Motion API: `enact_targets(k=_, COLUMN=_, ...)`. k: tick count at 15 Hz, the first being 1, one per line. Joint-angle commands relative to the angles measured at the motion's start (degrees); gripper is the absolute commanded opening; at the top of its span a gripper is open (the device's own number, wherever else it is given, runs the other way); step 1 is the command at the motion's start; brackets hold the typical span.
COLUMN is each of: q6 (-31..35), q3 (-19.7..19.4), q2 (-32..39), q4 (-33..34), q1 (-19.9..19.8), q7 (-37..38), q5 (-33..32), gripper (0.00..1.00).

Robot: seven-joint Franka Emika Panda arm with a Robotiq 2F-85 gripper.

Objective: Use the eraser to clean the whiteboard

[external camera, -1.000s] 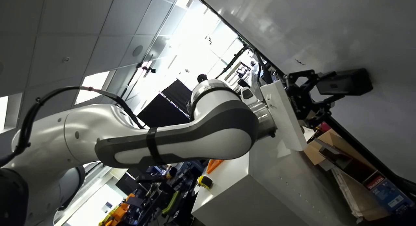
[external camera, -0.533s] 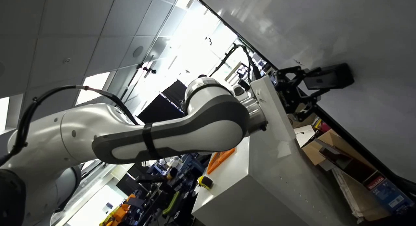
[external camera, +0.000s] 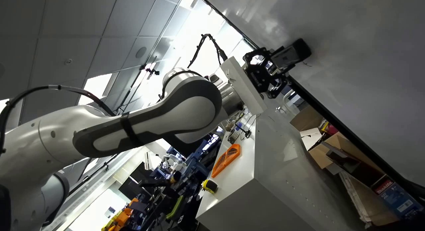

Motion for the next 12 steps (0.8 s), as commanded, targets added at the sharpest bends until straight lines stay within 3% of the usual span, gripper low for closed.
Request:
enact_targets(k=1, q6=-1.82, q3=0.26, q2=-0.17, q4=2.19, q1=-0.53, q7=-0.39, q5=0.0, gripper=0.3)
enact_targets(k=12, q6=-5.61, q3=-2.15, q2=4.14, q4=-0.45, q1=-0.99, q7=-1.25, q5=-0.07, gripper=0.3)
